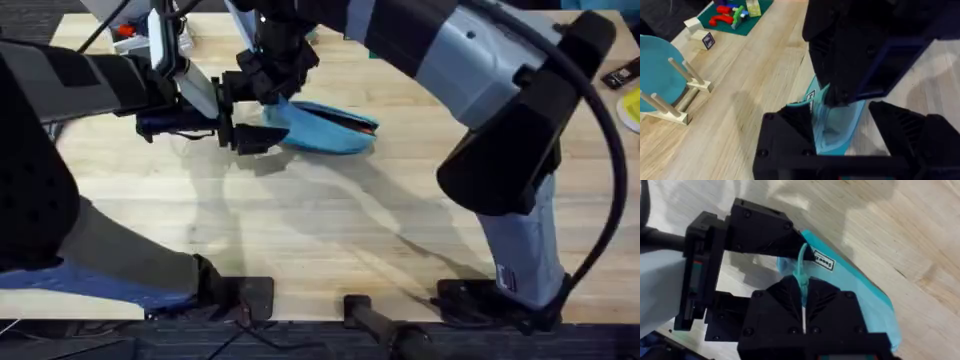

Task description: Unzip the bag, pick up the pens from the table one at a time and place them inside, then zip the bag closed.

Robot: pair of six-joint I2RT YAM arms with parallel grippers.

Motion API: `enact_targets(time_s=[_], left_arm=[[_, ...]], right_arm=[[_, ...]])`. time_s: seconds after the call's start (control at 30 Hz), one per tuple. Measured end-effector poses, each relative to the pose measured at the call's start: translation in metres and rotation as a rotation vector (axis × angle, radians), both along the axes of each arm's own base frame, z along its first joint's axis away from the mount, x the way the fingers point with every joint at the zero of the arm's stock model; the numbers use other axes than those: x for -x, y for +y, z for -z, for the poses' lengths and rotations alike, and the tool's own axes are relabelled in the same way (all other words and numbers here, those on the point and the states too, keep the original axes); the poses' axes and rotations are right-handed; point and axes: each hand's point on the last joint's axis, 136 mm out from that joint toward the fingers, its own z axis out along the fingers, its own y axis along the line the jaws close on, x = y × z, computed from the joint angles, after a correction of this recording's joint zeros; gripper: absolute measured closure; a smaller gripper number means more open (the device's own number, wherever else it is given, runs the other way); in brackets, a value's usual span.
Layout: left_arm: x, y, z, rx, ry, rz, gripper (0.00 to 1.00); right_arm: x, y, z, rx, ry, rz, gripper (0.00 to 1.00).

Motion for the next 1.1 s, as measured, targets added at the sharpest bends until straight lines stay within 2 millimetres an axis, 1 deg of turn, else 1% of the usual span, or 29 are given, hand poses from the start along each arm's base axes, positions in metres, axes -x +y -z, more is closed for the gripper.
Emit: enact_targets(time_s=[0.17, 0.4, 0.5, 0.57, 0.6, 0.63, 0.7, 0.73, 0.77, 0.83, 1.1], left_arm=[[0.0, 0.002, 0.001, -0.008, 0.003, -0.007, 0.316], [-0.003, 0.012, 0.002, -0.012, 0.006, -0.038, 0.349], [-0.003, 0.015, 0.003, -0.014, 0.007, -0.046, 0.437], [-0.003, 0.015, 0.003, -0.014, 0.008, -0.046, 0.47], [-0.003, 0.015, 0.003, -0.014, 0.008, -0.047, 0.52], [-0.003, 0.015, 0.003, -0.014, 0.008, -0.047, 0.594], [-0.003, 0.015, 0.003, -0.017, 0.012, -0.048, 0.797], [-0.003, 0.015, 0.004, -0.019, 0.012, -0.048, 0.884], [-0.003, 0.015, 0.004, -0.02, 0.011, -0.048, 0.937], [-0.003, 0.015, 0.004, -0.02, 0.012, -0.048, 0.954], [0.0, 0.015, 0.004, -0.015, 0.034, -0.048, 0.961]], right_arm=[[0.001, -0.001, 0.0, 0.002, 0.003, 0.0, 0.97], [0.002, -0.002, 0.001, 0.008, 0.008, -0.001, 0.97], [0.002, -0.002, 0.001, 0.008, 0.008, -0.001, 0.97], [0.002, -0.002, 0.001, 0.008, 0.008, -0.001, 0.97], [0.003, -0.002, 0.001, 0.008, 0.01, -0.001, 0.97], [0.003, -0.002, 0.001, 0.009, 0.013, -0.002, 0.97], [0.005, -0.002, 0.001, 0.01, 0.018, -0.004, 0.97], [0.005, -0.002, 0.002, 0.012, 0.02, -0.005, 0.97], [0.006, -0.002, 0.002, 0.014, 0.021, -0.005, 0.97], [0.006, -0.002, 0.002, 0.014, 0.021, -0.006, 0.97], [0.007, -0.002, 0.002, 0.015, 0.023, -0.007, 0.97]])
